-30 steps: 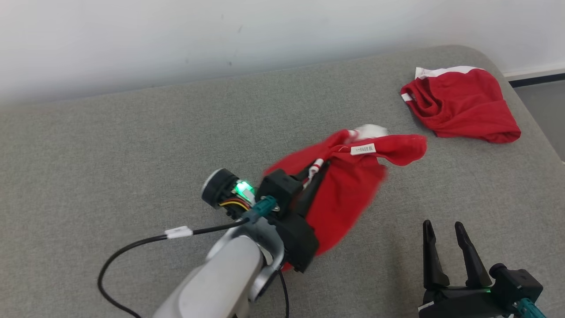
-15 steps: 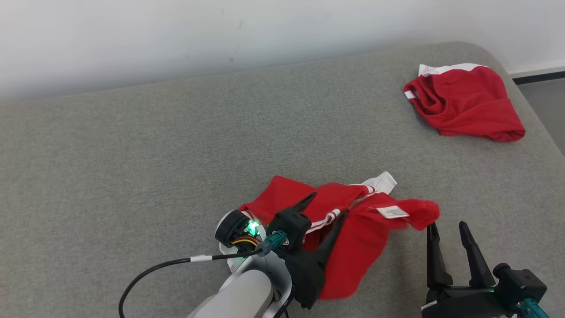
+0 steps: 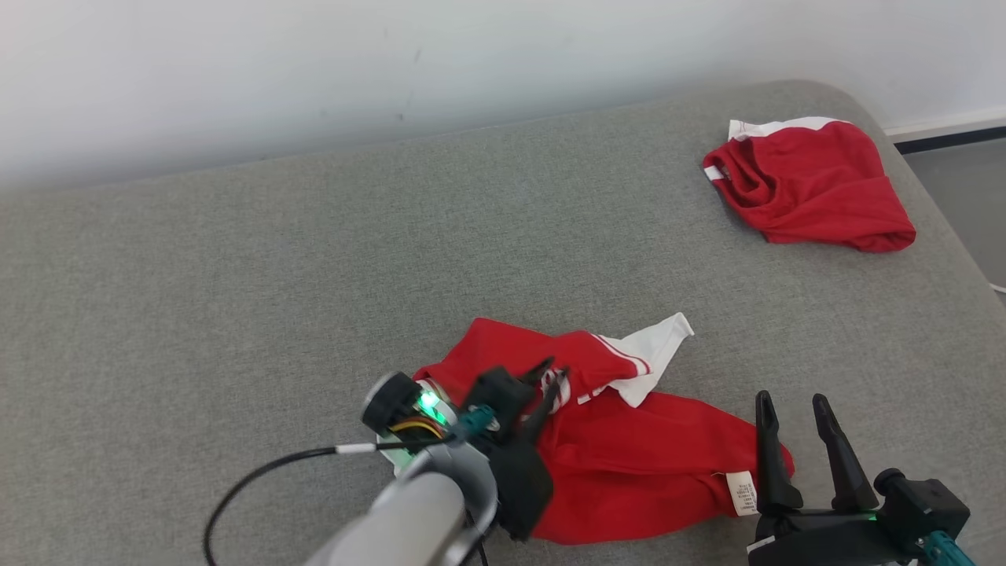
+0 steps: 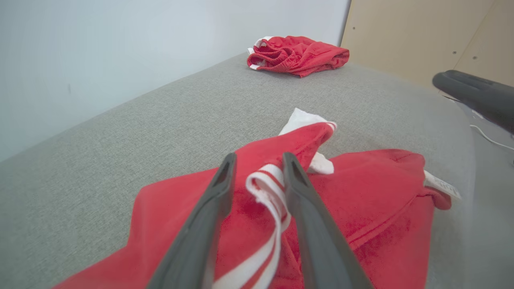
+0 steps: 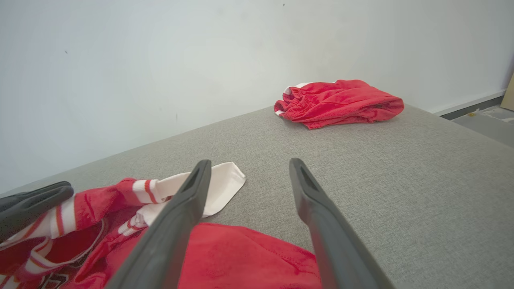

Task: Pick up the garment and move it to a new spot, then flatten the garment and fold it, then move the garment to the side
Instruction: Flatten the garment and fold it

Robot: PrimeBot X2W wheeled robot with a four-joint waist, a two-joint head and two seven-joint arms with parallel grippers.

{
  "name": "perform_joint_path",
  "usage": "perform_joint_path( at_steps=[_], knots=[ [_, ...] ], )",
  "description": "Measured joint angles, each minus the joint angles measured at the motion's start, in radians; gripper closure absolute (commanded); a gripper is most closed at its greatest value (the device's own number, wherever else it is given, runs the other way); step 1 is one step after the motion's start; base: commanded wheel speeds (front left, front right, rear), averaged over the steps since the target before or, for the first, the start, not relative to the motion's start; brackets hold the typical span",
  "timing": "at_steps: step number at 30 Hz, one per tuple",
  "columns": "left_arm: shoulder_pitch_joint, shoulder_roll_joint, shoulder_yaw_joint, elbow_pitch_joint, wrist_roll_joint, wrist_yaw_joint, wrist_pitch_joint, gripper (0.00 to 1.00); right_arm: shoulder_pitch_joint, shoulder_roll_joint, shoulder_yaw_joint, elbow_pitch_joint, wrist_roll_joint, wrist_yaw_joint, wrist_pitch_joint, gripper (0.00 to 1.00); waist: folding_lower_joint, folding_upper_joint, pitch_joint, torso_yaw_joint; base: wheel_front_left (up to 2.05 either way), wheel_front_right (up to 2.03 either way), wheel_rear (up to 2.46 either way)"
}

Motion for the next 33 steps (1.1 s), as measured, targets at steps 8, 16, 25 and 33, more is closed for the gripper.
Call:
perform_joint_path(
  at_steps=[8,16,25,33],
  knots=[
    [-0.154,0.108,0.119,-0.007,-0.03,0.0,-0.049,1.0,0.001,0.0,-0.02,-0.009,-0.007,0.0,0.0,0.0,0.0,0.0,0.007,0.006,0.0,0.0,0.0],
    [-0.293,0.267,0.244,0.026,-0.096,-0.035,-0.016,1.0,-0.005,0.0,-0.001,-0.009,-0.007,0.0,0.0,0.0,0.0,0.0,0.02,0.002,0.0,0.0,0.0],
    [-0.334,0.378,0.276,0.204,-0.111,-0.07,-0.037,1.0,-0.027,-0.001,0.0,-0.01,-0.007,0.0,0.0,0.0,0.0,0.0,0.057,-0.032,0.0,0.0,0.0],
    [-0.337,0.348,0.273,0.283,-0.125,-0.088,-0.115,0.0,-0.036,0.0,0.0,-0.01,-0.012,0.0,0.0,0.0,0.0001,0.0,0.068,-0.032,0.0,0.0,0.0]
  ],
)
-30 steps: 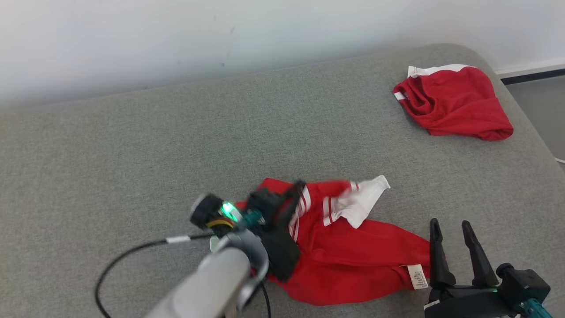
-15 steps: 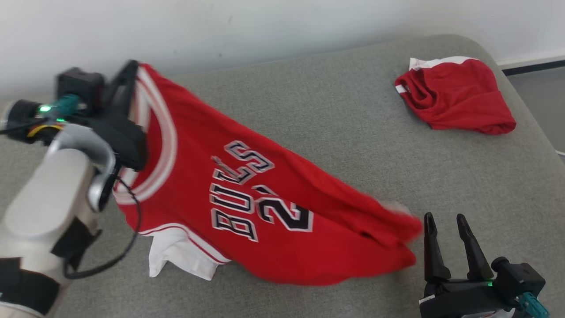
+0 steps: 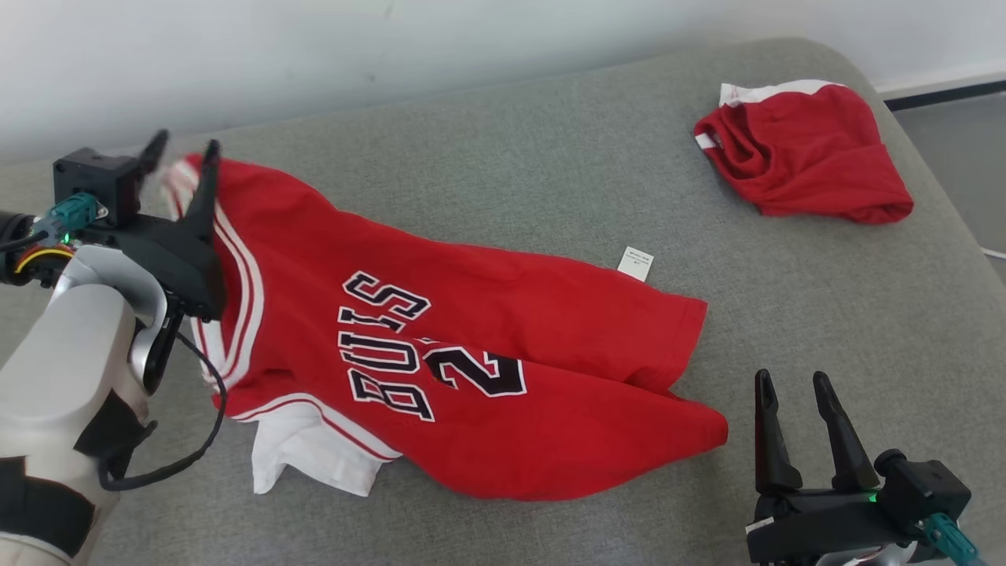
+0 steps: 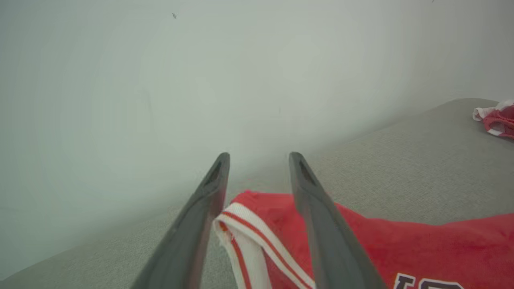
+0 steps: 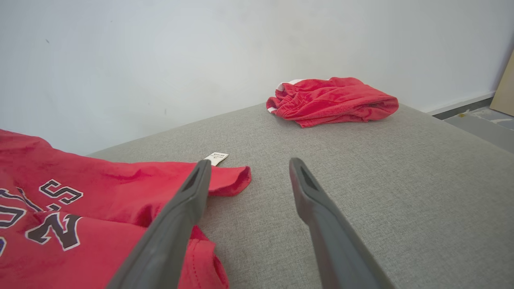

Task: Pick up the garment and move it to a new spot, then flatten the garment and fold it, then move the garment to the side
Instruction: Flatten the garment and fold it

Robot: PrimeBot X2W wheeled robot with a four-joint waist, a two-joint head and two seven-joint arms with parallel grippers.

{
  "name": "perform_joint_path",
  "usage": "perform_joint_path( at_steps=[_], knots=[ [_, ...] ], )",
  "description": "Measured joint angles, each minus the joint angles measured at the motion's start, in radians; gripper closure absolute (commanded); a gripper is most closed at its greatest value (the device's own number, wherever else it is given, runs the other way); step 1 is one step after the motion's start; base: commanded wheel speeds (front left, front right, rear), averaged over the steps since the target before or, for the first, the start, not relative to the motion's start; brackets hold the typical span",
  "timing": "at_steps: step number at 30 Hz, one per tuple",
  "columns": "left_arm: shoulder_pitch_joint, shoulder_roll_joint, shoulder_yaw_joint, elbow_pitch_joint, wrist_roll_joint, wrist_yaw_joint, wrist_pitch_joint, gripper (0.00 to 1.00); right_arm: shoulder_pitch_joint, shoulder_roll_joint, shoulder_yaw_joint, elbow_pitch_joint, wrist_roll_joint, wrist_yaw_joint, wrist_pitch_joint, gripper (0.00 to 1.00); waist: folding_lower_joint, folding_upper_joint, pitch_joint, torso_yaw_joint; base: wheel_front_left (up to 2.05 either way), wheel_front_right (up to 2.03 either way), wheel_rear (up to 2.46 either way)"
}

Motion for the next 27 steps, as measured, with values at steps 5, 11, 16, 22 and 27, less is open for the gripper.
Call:
perform_joint_path(
  at_steps=[5,11,16,22,27],
  knots=[
    [-0.005,-0.006,0.009,-0.004,0.006,-0.007,-0.019,0.0,0.015,0.0,-0.004,0.003,-0.006,0.0,0.0,0.0,0.0,0.0,-0.026,0.027,0.0,0.0,0.0],
    [0.063,0.003,0.091,-0.147,0.007,0.029,-0.024,0.0,0.032,0.0,-0.007,0.003,-0.006,0.0,0.0,0.0,-0.0001,-0.0001,-0.056,0.066,0.0,0.0,0.0],
    [0.227,-0.029,0.157,-0.31,0.023,0.078,-0.024,0.0,0.046,0.0,-0.012,0.001,-0.006,0.0,0.0,0.0,-0.0001,-0.0001,-0.072,0.105,0.0,0.0,0.0],
    [0.416,-0.093,0.188,-0.45,0.04,0.128,-0.024,0.0,0.053,0.0,-0.014,-0.002,-0.013,0.0,0.0,0.0,-0.0001,-0.0002,-0.078,0.148,0.0,0.0,0.0],
    [0.529,-0.134,0.196,-0.483,0.05,0.141,-0.024,0.0,0.052,0.0,-0.013,-0.002,-0.018,0.0,0.0,0.0,-0.0001,-0.0002,-0.078,0.17,0.0,0.0,0.0]
  ],
)
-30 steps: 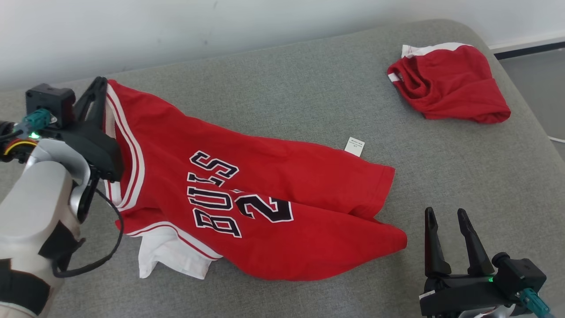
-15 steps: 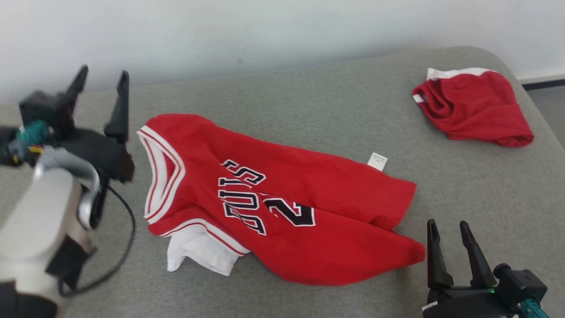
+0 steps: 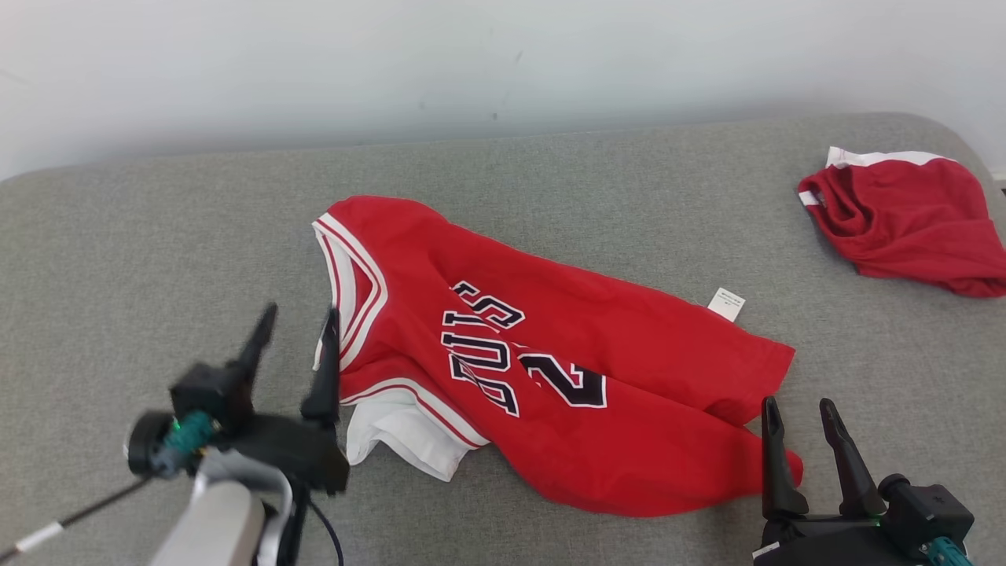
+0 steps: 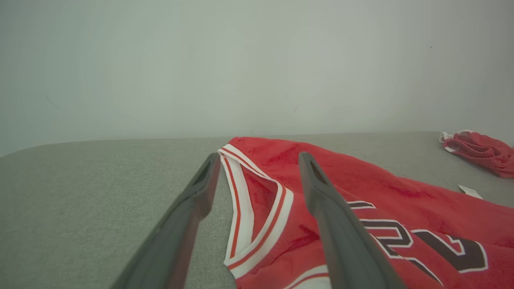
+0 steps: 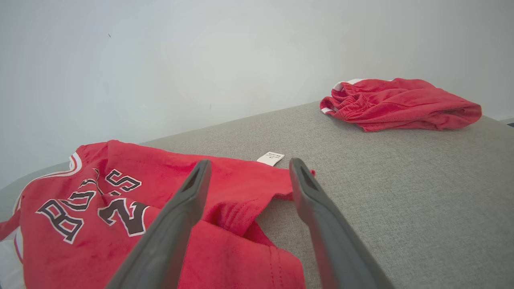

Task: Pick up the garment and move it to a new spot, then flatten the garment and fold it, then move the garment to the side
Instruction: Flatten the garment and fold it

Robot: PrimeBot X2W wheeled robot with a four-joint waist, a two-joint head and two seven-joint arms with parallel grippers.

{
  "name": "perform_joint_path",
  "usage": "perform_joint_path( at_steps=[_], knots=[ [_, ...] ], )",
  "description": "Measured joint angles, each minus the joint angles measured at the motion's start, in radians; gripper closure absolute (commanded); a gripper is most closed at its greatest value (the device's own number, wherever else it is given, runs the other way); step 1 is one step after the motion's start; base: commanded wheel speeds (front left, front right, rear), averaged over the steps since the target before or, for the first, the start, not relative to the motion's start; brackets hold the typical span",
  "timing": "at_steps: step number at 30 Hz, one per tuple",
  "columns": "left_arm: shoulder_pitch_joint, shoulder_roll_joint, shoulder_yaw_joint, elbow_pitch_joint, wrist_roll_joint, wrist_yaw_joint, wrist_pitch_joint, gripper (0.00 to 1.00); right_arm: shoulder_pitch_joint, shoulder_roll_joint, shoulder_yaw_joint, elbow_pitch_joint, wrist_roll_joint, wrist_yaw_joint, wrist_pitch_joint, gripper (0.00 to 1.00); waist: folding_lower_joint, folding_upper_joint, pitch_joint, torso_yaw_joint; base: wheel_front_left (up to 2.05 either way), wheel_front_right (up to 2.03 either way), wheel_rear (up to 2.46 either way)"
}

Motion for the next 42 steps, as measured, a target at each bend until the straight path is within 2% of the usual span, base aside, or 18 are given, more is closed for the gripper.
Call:
perform_joint_path(
  at_steps=[10,14,24,34,35,36,37,38,42],
  knots=[
    [0.138,-0.073,-0.01,0.06,0.017,-0.001,0.0,0.0,0.001,0.0,0.001,0.003,-0.004,0.0,0.0,0.0,0.0,0.0,-0.008,-0.003,0.0,0.0,0.0],
    [0.158,-0.079,-0.02,0.111,0.017,-0.009,0.0,0.0,0.003,0.0,0.001,0.004,-0.004,0.0,0.0,0.0,0.0,0.0,-0.01,-0.009,0.0,0.0,0.0],
    [0.14,-0.076,0.035,0.189,0.009,-0.019,0.0,0.0,0.003,0.0,0.002,0.008,-0.004,0.0,0.0,0.0,0.0,0.0001,-0.017,-0.025,0.0,0.0,0.0],
    [0.107,-0.093,-0.024,0.333,0.018,-0.066,0.054,0.0,0.007,0.0,0.002,0.013,-0.004,0.0,0.0,0.0,0.0,0.0001,-0.026,-0.046,0.0,0.0,0.0],
    [0.103,-0.093,-0.026,0.34,0.019,-0.067,0.054,0.16,0.007,0.0,0.003,0.012,-0.004,0.0,0.0,0.0,0.0,0.0001,-0.027,-0.047,0.0,0.0,0.0],
    [0.1,-0.094,-0.027,0.35,0.018,-0.069,0.056,0.56,0.007,0.0,0.003,0.012,-0.004,0.0,0.0,0.0,0.0,0.0001,-0.027,-0.047,0.0,0.0,0.0],
    [0.096,-0.095,-0.028,0.357,0.018,-0.07,0.058,0.68,0.008,0.0,0.002,0.012,-0.004,0.0,0.0,0.0,0.0,0.0001,-0.028,-0.048,0.0,0.0,0.0],
    [0.09,-0.095,-0.029,0.362,0.018,-0.071,0.054,1.0,0.009,0.0,0.002,0.012,-0.004,0.0,0.0,0.0,0.0,0.0001,-0.029,-0.048,0.0,0.0,0.0],
    [0.084,-0.103,-0.03,0.374,0.017,-0.078,0.043,1.0,0.012,0.0,-0.002,0.011,-0.005,0.0,0.0,0.0,0.0,0.0001,-0.031,-0.046,0.0,0.0,0.0]
  ],
)
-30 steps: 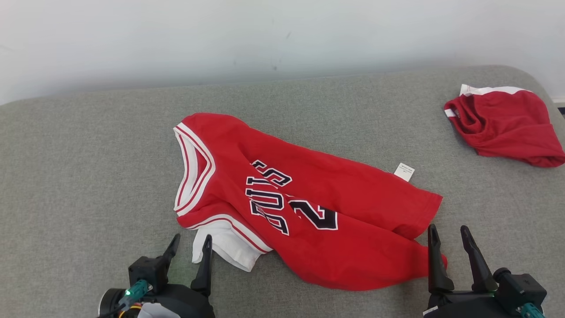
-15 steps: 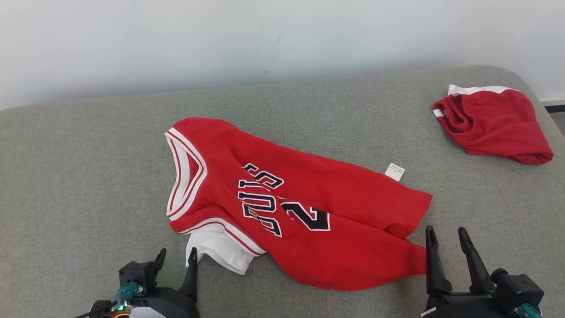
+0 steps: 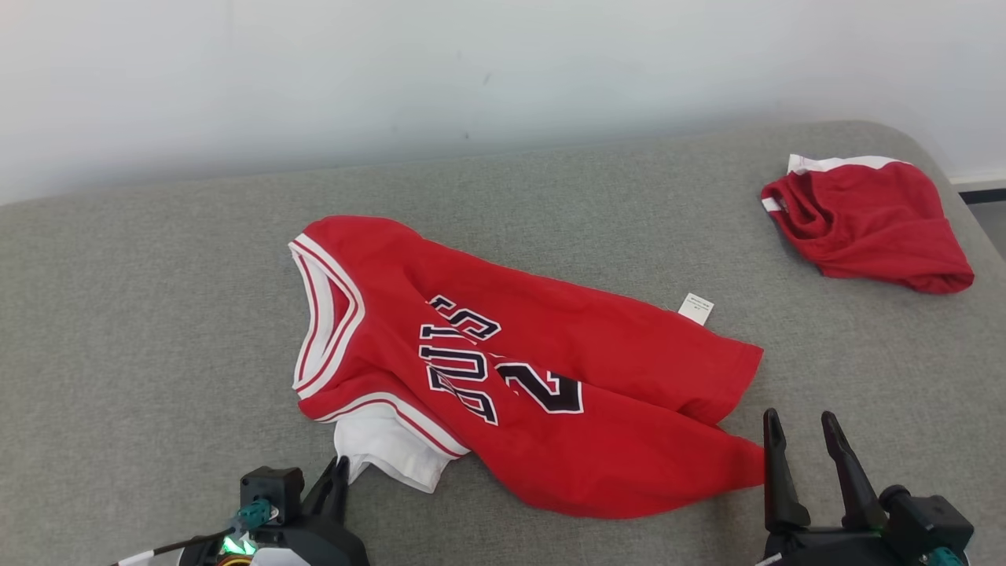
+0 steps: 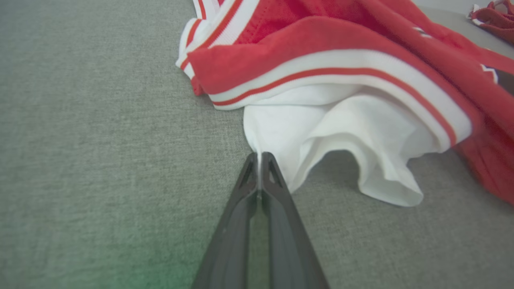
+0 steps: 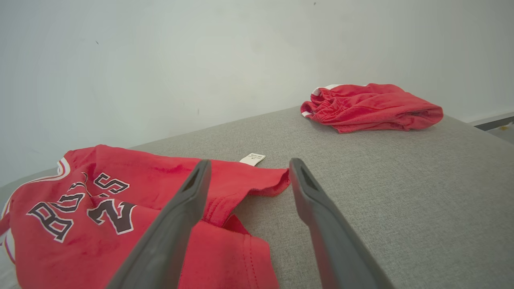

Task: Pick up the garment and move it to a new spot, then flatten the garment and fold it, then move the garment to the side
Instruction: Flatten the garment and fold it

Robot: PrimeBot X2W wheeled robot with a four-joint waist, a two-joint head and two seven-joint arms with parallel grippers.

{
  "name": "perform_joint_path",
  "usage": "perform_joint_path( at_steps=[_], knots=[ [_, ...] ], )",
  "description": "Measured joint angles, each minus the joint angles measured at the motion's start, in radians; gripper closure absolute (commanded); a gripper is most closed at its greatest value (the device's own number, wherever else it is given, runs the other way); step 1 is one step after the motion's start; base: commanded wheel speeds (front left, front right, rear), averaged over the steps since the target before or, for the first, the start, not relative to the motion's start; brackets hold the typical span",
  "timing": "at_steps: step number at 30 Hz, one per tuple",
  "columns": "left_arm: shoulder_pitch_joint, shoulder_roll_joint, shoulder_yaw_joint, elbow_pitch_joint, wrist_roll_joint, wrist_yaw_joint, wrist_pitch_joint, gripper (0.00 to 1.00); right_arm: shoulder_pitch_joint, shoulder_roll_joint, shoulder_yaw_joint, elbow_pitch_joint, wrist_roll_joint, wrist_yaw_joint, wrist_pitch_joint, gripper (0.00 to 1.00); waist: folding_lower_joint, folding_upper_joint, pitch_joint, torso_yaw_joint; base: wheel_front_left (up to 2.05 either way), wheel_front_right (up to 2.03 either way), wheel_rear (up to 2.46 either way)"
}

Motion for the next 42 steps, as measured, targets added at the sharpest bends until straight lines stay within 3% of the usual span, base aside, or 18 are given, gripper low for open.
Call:
perform_joint_path(
  at_steps=[7,12,18,26,36,37,38,39,42],
  knots=[
    [-0.001,-0.008,0.023,-0.043,-0.007,0.008,-0.031,1.0,0.023,0.0,-0.014,-0.002,0.0,0.0,0.0,0.0,0.0,0.0,-0.014,0.028,0.0,0.0,0.0],
    [0.079,0.021,0.058,-0.149,-0.013,0.03,-0.04,1.0,0.037,0.0,-0.012,-0.001,0.002,0.0,0.0,0.0,0.0,0.0,-0.029,0.06,0.0,0.0,0.0],
    [0.228,0.052,0.085,-0.31,-0.025,0.084,-0.04,1.0,0.048,0.0,-0.012,-0.002,0.002,0.0,0.0,0.0,-0.0001,0.0,-0.043,0.101,0.0,0.0,0.0],
    [0.441,0.055,0.094,-0.558,-0.054,0.19,0.028,1.0,0.051,0.0,-0.016,-0.005,0.002,0.0,0.0,0.0,0.0,0.0,-0.037,0.143,0.0,0.0,0.0],
    [0.521,0.069,0.091,-0.541,-0.087,0.211,0.079,1.0,0.042,0.0,-0.009,0.002,0.002,0.0,0.0,0.0,0.0001,0.0,-0.029,0.153,0.0,0.0,0.0],
    [0.519,0.068,0.091,-0.536,-0.087,0.211,0.079,0.79,0.042,0.0,-0.009,0.002,0.002,0.0,0.0,0.0,0.0001,0.0,-0.03,0.152,0.0,0.0,0.0],
    [0.517,0.068,0.09,-0.532,-0.086,0.212,0.076,0.19,0.042,0.0,-0.009,0.003,0.002,0.0,0.0,0.0,0.0001,0.0,-0.03,0.151,0.0,0.0,0.0],
    [0.515,0.068,0.092,-0.533,-0.083,0.215,0.06,0.0,0.042,0.0,-0.009,0.003,0.002,0.0,0.0,0.0,0.0001,0.0,-0.03,0.149,0.0,0.0,0.0],
    [0.493,0.067,0.104,-0.548,-0.072,0.218,0.012,0.0,0.042,0.0,-0.011,0.003,0.002,0.0,0.0,0.0,0.0001,0.0,-0.033,0.144,0.0,0.0,0.0]
  ],
)
